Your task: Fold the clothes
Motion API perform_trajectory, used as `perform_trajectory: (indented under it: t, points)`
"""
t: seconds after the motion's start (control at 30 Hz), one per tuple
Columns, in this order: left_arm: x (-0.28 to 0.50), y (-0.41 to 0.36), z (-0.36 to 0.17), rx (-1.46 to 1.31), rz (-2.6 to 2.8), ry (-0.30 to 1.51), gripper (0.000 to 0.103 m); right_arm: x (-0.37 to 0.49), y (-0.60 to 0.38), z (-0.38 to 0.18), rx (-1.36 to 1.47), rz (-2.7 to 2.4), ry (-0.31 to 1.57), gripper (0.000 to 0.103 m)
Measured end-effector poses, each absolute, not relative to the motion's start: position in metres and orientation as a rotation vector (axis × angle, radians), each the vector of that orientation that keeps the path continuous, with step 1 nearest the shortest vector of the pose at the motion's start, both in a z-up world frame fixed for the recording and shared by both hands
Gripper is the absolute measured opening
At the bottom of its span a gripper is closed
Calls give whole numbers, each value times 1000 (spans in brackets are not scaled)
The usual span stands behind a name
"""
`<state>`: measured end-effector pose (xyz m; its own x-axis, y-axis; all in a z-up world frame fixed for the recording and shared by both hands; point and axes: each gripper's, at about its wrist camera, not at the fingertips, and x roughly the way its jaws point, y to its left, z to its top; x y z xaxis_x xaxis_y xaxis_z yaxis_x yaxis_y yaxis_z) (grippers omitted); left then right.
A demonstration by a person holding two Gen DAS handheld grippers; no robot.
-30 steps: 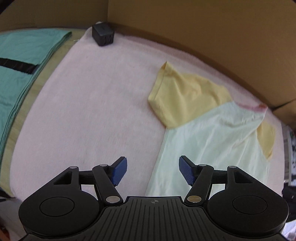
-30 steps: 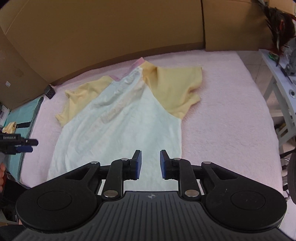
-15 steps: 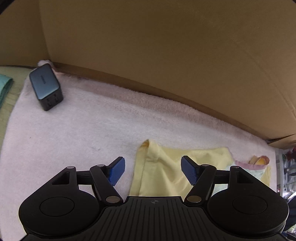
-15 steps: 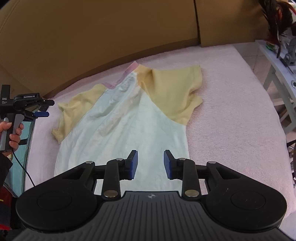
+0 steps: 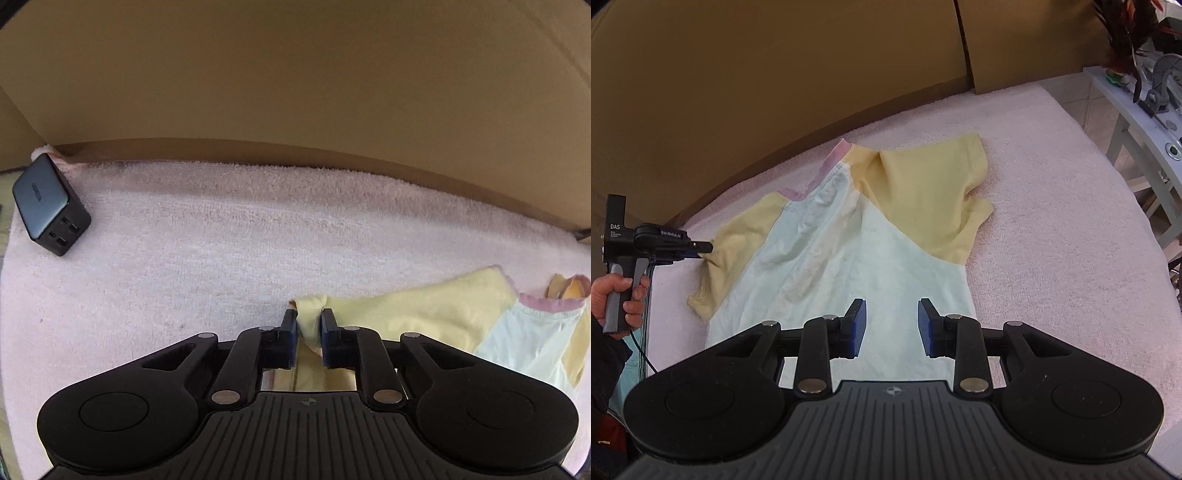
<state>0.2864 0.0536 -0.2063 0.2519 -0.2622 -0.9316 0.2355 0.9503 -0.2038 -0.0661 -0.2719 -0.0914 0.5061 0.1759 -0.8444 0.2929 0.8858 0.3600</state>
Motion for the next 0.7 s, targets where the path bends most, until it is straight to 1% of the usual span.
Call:
perform_trajectory:
  t: [0.07, 0.27, 0.47, 0.5, 0.57, 0.63, 0.67, 0.7]
  points:
    - [285, 59, -204, -33, -332, 1257, 0, -65, -273, -92, 507, -85, 1044, 34]
    - [278, 96, -186, -95, -163, 1187, 0, -63, -294, -98, 541, -169, 1007, 34]
    - [277, 125, -190, -158, -38, 1222, 0, -40, -330, -113, 579, -216, 998, 35]
    - [277, 123, -191, -149, -31, 1221, 0, -33, -336, -116, 578, -224, 994, 36]
    - [279, 118, -192, -127, -22, 1219, 0, -21, -348, -121, 576, -239, 988, 45]
    - [280, 112, -196, -118, -11, 1223, 0, -9, -358, -128, 567, -256, 985, 49]
    - [280, 111, -197, -119, -5, 1225, 2, -2, -363, -132, 565, -264, 986, 49]
    - [279, 110, -196, -122, 2, 1226, 18, 3, -368, -137, 570, -269, 993, 49]
